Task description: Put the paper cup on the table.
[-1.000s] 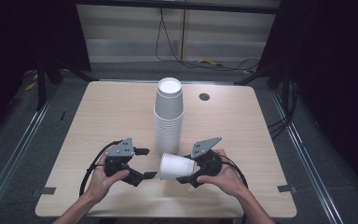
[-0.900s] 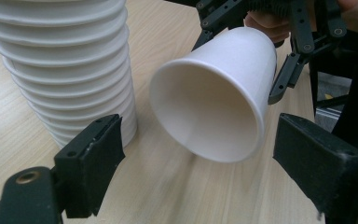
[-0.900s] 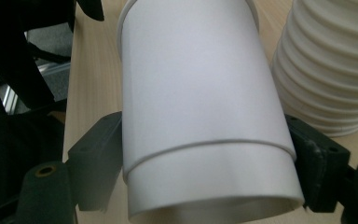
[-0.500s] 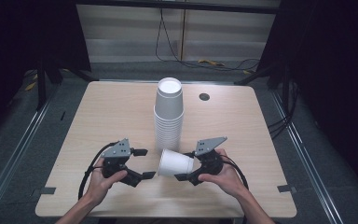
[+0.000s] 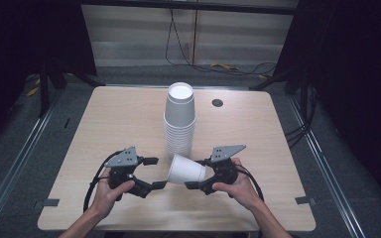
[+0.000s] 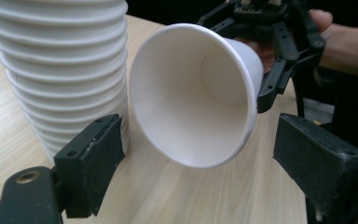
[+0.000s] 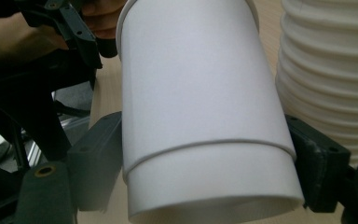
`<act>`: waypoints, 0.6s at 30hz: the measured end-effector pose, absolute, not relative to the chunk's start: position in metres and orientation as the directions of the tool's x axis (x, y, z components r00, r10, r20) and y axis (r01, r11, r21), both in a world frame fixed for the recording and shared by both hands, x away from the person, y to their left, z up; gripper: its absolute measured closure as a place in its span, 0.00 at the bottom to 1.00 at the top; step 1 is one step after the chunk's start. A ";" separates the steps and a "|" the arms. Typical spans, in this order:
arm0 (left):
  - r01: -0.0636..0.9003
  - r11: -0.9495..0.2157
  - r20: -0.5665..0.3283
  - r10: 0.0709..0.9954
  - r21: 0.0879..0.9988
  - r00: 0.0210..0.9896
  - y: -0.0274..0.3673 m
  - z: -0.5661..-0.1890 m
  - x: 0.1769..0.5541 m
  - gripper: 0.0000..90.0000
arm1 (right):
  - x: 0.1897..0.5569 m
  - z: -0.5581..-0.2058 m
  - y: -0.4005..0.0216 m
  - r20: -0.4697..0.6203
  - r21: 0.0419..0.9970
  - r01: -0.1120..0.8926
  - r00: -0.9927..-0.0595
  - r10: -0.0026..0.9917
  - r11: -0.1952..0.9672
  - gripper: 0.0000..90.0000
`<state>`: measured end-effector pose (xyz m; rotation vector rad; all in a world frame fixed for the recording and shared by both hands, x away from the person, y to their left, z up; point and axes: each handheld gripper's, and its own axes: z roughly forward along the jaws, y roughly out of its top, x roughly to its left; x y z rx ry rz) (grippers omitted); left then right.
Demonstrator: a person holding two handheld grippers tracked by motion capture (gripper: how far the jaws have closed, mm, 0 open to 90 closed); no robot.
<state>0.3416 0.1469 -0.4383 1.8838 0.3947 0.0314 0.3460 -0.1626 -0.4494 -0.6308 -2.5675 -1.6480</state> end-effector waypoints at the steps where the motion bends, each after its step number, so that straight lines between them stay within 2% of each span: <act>1: 0.252 -0.283 -0.170 0.285 0.925 0.943 0.147 -0.438 0.342 0.17 | 0.347 -0.450 -0.163 0.236 0.870 0.346 -0.918 0.318 0.352 0.23; 15: 0.234 -0.251 -0.165 0.267 0.939 0.949 0.144 -0.434 0.340 0.17 | 0.345 -0.459 -0.160 0.264 0.899 0.343 -0.921 0.288 0.271 0.23; 18: 0.251 -0.231 -0.192 0.253 0.940 0.948 0.144 -0.433 0.342 0.17 | 0.344 -0.460 -0.159 0.271 0.911 0.338 -0.923 0.275 0.238 0.23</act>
